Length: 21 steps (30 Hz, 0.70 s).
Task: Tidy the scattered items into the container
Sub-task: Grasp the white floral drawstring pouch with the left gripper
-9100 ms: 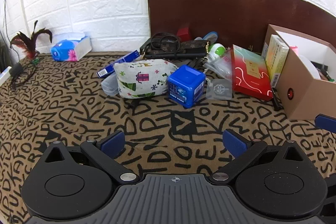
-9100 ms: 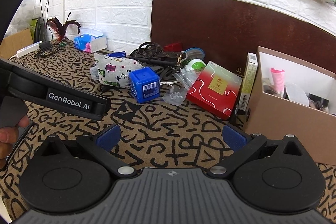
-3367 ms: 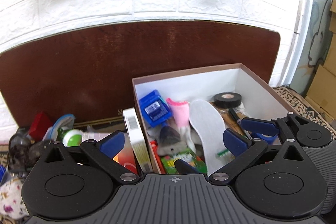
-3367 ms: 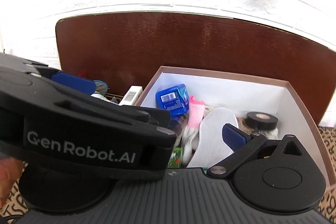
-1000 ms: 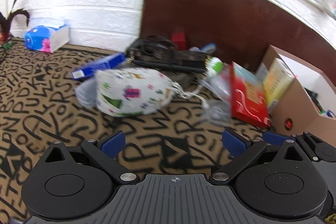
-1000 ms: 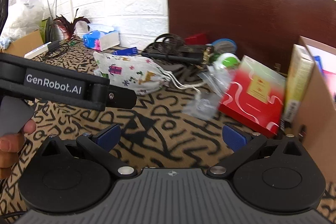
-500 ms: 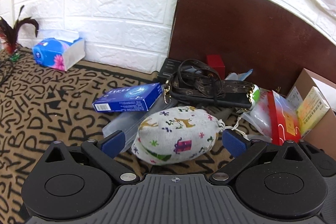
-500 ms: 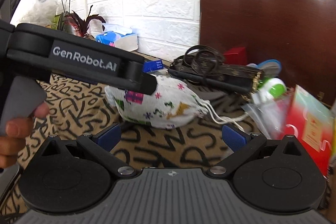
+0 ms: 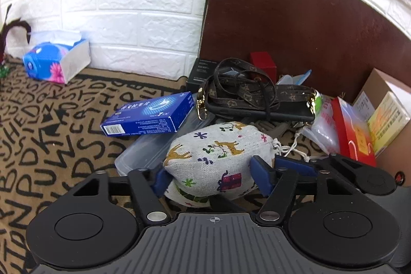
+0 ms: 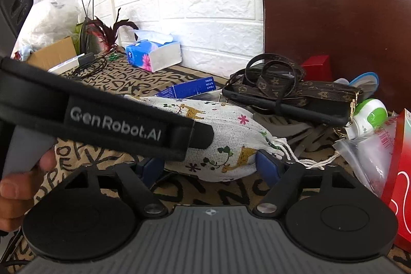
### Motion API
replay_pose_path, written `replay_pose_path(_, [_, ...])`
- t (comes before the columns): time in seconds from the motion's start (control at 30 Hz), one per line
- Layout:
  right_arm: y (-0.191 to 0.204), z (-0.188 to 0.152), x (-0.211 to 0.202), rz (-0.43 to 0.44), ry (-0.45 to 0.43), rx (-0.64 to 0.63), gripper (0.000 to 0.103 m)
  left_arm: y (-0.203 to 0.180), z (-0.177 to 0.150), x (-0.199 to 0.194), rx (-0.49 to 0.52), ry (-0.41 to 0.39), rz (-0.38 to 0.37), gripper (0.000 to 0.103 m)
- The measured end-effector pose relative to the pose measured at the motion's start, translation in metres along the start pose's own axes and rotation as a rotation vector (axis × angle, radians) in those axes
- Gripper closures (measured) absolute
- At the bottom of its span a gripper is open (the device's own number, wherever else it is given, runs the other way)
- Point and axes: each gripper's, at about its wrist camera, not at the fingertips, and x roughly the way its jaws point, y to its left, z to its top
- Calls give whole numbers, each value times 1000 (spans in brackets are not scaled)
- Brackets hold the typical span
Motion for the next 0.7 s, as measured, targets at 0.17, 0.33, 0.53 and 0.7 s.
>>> replay_pose_path(0.17, [3, 0, -7, -3, -5, -32, 41, -3, -1, -7, 10, 6, -7, 50])
replay_pose_path(0.33, [7, -4, -23, -8, 9, -52, 54, -16, -10, -18, 36, 13, -3, 58])
replay_pose_path(0.53, [6, -22, -59, -14, 23, -49, 55, -38, -33, -42, 48, 32, -44, 58])
replay_pose_path(0.7, [1, -51, -105, -34, 30, -41, 56, -65, -59, -63, 52, 67, -127, 57])
